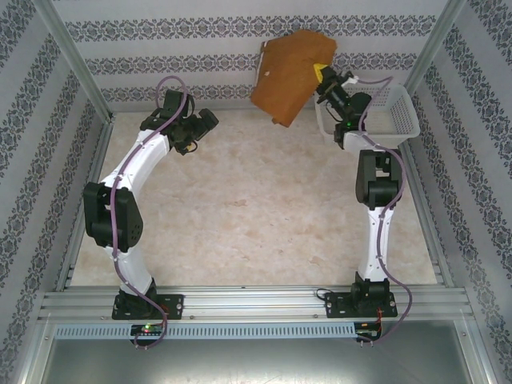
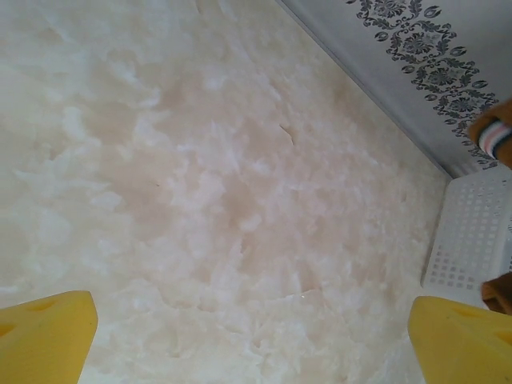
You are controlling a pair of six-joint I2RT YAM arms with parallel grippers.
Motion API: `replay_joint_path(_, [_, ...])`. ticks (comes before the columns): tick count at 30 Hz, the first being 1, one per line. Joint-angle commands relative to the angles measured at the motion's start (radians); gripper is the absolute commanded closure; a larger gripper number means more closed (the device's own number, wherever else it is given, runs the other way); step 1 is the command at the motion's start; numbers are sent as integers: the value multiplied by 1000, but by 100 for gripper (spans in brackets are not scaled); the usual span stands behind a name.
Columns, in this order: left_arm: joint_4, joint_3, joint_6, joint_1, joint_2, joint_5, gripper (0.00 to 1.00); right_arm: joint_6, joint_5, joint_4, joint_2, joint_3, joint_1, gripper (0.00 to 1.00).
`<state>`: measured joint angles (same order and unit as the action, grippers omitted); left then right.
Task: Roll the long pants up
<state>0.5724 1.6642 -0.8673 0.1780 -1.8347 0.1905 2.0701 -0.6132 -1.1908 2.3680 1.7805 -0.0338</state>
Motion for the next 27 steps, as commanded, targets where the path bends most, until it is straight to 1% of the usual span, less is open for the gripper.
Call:
replay_joint_path(1, [45, 18, 37, -15, 24, 26, 0, 224, 151, -194, -119, -54, -75, 100])
replay_joint_path(7, [59, 38, 45, -26, 4, 50, 0, 196, 192, -194, -212, -174, -183, 100])
replay_joint_path(13, [52, 70, 34, -37, -44, 94, 0, 196, 259, -194, -288, -248, -258, 100])
replay_joint_path(16, [59, 104, 30, -37, -74, 119, 0, 198, 308, -194, -319, -285, -277, 100])
replay_joint_path(20, [66, 133, 30, -39, -99, 142, 0, 171, 396, -194, -386, -389, -290, 100])
replay_joint_path(25, [57, 143, 26, -48, -112, 176, 0, 100, 533, -190, -515, -586, -294, 100])
replay_joint_path(27, [51, 141, 25, -49, -119, 188, 0, 65, 562, -180, -566, -647, -294, 100])
